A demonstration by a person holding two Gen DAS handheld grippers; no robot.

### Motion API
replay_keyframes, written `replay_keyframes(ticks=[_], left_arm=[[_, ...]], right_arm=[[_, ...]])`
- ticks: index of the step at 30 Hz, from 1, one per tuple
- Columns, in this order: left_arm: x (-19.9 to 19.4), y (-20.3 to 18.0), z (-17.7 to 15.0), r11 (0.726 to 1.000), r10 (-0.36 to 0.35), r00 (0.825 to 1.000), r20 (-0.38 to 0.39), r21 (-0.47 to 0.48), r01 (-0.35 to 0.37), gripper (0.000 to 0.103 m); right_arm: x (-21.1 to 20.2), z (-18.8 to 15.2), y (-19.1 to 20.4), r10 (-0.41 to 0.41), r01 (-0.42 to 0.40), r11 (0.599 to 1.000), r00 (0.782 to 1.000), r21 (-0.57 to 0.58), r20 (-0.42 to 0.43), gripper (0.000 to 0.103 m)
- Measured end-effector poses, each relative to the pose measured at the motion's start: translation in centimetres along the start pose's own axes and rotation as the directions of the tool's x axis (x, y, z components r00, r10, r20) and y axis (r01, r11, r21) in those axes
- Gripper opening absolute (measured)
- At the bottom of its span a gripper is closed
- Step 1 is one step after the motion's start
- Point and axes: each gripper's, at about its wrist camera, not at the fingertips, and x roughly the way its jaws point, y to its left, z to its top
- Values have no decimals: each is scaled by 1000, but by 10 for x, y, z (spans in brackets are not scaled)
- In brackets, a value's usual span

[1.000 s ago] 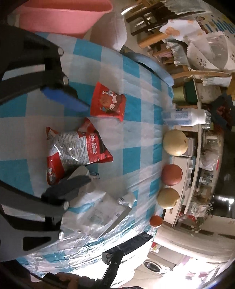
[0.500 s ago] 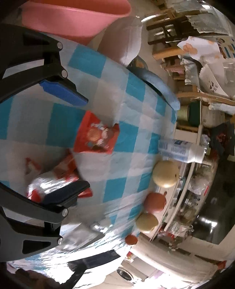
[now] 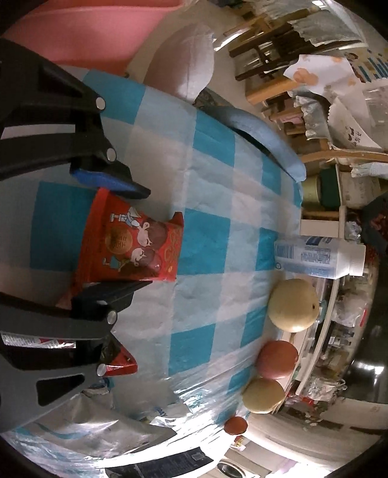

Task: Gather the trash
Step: 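Grasp the red cartoon-print packet with the left gripper, then carry the red cartoon packet and milk carton over the pink bucket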

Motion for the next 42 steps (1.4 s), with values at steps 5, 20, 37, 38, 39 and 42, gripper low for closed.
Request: replay_keyframes(ticks=[5,20,37,38,39,42], left_arm=[[-8,6,-4,1000,-1,1000,11,-21,2,52],[-90,23,-27,996,4,993,122,-87,7,52],[-179,122,-40,946,279,929,243,-236,-222,52],[-181,131,-40,938,294,925,239,-256,-233,52],[-184,140,-42,932,302,923,238,-277,-234,52],[-189,162,-44,908,354,905,234,-318,-273,52]], right_arm=[[-2,-2,12,13,-13,1000,1000,-26,4,66],[-28,-5,55,78,-75,996,995,-57,63,66],[-23,-17,224,231,-221,927,973,-304,-4,66],[-20,-17,234,240,-231,921,971,-312,-12,66],[-15,-16,247,251,-245,915,968,-320,-23,66],[-3,-11,285,272,-271,895,961,-354,-49,66]])
